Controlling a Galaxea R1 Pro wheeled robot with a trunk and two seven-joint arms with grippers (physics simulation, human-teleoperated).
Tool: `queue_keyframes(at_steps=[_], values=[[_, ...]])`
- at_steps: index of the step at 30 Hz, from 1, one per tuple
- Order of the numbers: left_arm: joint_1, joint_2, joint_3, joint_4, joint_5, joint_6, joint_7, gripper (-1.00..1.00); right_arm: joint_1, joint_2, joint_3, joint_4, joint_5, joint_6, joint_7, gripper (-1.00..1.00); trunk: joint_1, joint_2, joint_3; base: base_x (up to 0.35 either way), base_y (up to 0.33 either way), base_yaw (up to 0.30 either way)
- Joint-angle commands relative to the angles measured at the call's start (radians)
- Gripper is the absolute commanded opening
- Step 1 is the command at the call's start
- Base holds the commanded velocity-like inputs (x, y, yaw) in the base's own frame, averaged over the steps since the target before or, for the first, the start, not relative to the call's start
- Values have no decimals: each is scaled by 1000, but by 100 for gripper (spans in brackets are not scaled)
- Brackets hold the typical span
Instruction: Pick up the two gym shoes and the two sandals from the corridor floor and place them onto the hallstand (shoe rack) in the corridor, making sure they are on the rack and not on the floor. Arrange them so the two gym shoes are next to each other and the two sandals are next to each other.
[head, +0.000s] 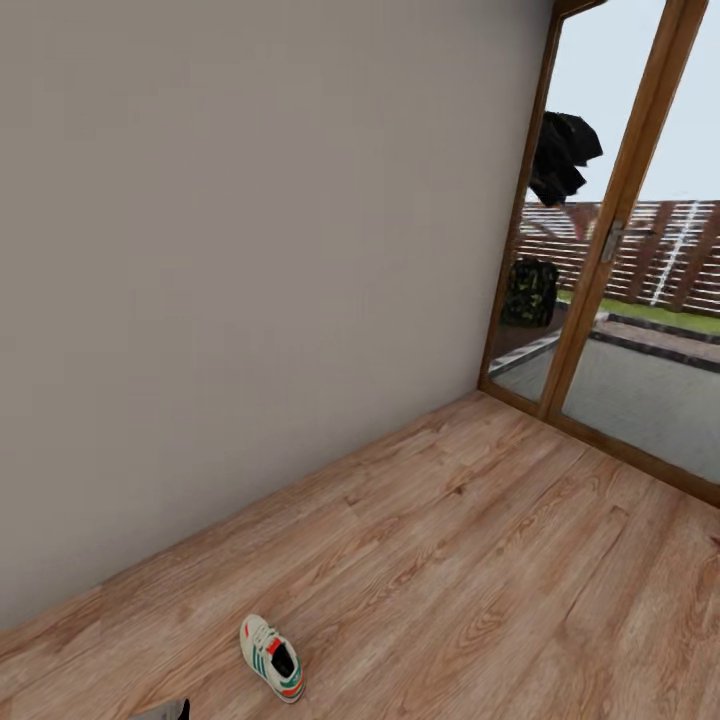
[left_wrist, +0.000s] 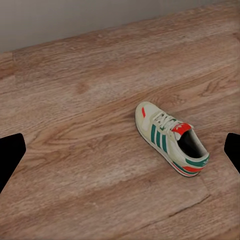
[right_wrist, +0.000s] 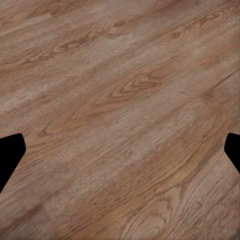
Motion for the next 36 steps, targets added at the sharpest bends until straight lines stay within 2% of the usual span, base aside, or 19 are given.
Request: queue_keyframes(at_steps=[1, 11, 27, 36], values=[[-1, 0, -1, 1, 4, -3, 0, 100, -1, 0, 0, 1, 0, -3, 0, 100, 0, 0, -1, 18, -16, 0], [-1, 0, -1, 1, 4, -3, 0, 100, -1, 0, 0, -1, 0, -3, 0, 100, 0, 0, -1, 40, -1, 0], [-1, 0, -1, 1, 4, -2, 0, 100, -1, 0, 0, -1, 0, -3, -1, 100, 0, 0, -1, 266, -47, 0], [-1, 0, -1, 1, 4, -3, 0, 100, -1, 0, 0, -2, -1, -3, -1, 100, 0, 0, -1, 99, -18, 0]])
